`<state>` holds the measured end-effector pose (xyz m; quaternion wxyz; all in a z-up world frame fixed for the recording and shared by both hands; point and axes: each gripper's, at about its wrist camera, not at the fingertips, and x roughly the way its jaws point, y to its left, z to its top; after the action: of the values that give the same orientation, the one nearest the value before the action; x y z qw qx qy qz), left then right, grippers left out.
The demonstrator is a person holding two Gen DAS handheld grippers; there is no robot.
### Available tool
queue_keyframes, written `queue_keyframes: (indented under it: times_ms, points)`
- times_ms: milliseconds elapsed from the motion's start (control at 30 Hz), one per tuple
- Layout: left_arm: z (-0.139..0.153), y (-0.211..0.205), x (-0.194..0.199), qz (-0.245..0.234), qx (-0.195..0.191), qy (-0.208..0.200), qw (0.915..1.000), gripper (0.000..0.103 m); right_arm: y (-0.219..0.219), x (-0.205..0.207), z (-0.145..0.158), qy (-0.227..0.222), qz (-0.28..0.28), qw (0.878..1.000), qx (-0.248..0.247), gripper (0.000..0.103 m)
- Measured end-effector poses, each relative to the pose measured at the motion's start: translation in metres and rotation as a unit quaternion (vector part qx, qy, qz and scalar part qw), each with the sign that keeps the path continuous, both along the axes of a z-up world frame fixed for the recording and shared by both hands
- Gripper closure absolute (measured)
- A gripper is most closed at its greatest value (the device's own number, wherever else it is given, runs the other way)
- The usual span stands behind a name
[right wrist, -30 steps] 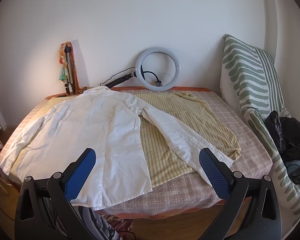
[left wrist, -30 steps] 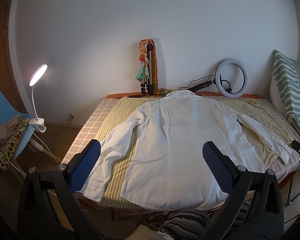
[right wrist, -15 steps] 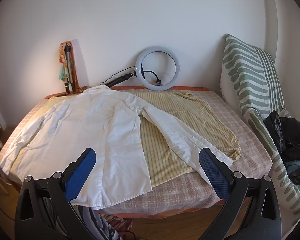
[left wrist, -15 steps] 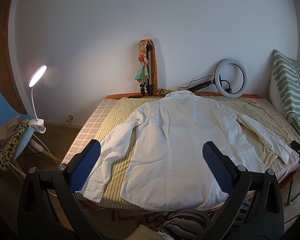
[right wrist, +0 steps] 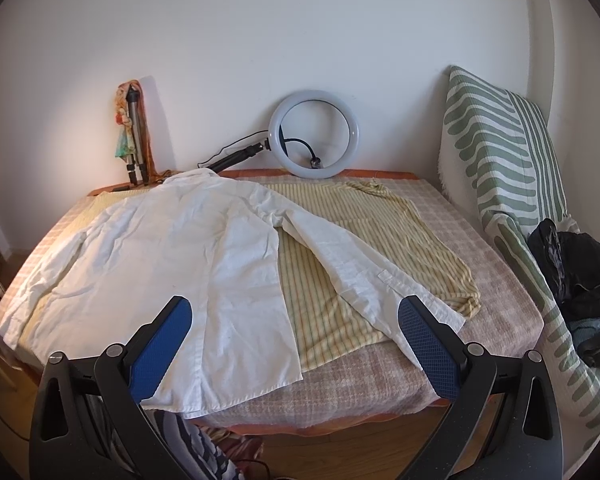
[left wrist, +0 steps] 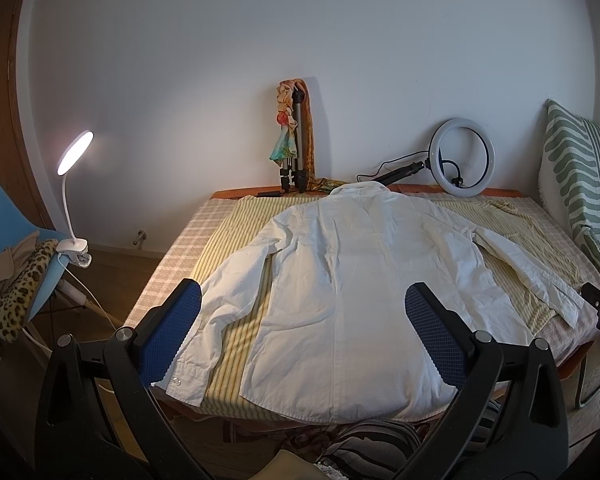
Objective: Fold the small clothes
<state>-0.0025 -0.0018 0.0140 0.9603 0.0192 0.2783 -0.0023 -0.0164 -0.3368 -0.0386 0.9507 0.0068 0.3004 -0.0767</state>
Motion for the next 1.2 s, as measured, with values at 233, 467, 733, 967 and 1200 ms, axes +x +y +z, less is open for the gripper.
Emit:
queue_keyframes:
  times_ms: [233, 467, 733, 967, 1200]
  points:
    - [0.001, 0.0, 0.003, 0.001, 0.0, 0.0, 1.0, 0.0, 0.0, 0.0, -0.001, 0.0, 0.0, 1.0, -0.001, 0.001]
    - [-0.001, 0.007, 0.008, 0.007, 0.0, 0.002, 1.0, 0.0, 0.0, 0.0, -0.001, -0.001, 0.0, 1.0, -0.001, 0.001]
    - [-0.03, 0.057, 0.026, 0.037, -0.023, 0.019, 0.9989, 0.0, 0.002, 0.002, -0.003, -0.004, 0.0, 1.0, -0.017, 0.001]
    - [-0.07, 0.115, 0.043, 0.067, -0.023, 0.044, 0.9965, 0.006, 0.01, 0.012, 0.001, -0.038, 0.016, 0.997, -0.058, 0.001]
    - [-0.125, 0.173, 0.068, 0.089, -0.072, 0.11, 0.9873, 0.028, 0.018, 0.046, 0.007, -0.032, 0.063, 0.996, -0.062, 0.001]
